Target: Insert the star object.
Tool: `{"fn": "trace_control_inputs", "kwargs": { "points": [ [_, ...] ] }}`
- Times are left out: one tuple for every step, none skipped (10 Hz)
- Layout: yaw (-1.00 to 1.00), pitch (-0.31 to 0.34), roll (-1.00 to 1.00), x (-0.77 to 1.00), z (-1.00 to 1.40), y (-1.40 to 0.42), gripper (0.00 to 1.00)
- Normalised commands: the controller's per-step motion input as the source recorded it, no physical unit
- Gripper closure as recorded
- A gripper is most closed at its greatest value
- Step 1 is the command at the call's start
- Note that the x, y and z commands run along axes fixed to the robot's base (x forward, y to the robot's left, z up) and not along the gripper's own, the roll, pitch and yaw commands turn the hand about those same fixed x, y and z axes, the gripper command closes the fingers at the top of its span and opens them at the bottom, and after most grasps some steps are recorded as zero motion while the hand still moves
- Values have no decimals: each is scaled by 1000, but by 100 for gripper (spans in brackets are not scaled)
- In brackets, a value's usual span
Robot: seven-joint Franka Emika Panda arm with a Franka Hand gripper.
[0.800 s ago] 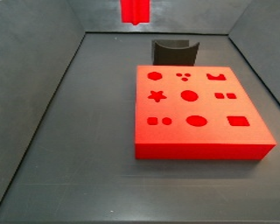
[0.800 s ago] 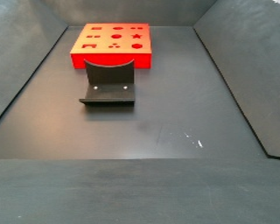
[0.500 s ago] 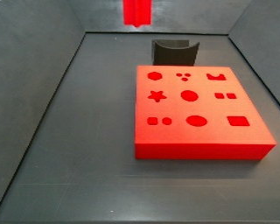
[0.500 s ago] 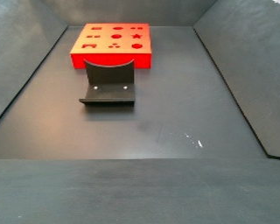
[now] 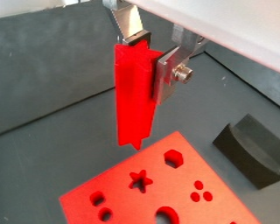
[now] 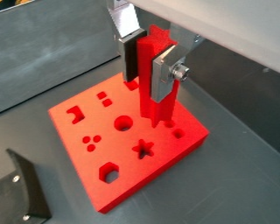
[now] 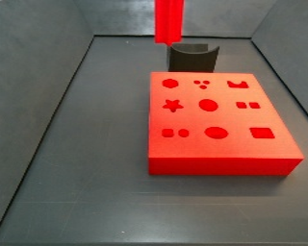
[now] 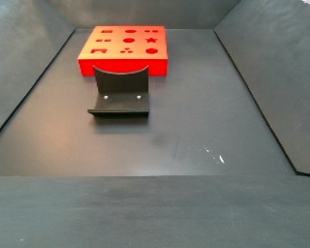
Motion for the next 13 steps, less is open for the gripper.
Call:
{"fn": "trace_control_inputs", "kwargs": {
  "points": [
    [146,-23,-86,757,-1000,106,100],
    [106,-4,-24,734,-1000,17,100],
    [17,-17,-19,697,-1000,0,100],
    [0,-71,21,871,-820,0,100],
    [0,-341,276,477,-206,-189,100],
    [0,-336,373,577,-34,-166,100],
    [0,-239,386,369,-69,-149,100],
    [0,0,231,0,-46,0,100],
    [-3,106,144,0,-323,14,100],
    [-349,299,-64,151,-609,226,100],
    [-437,373,-137,100,-397,186,100],
    [-471,409,-156,154,-274,143,100],
    [-437,461,-103,109,-217,134,100]
  ]
}}
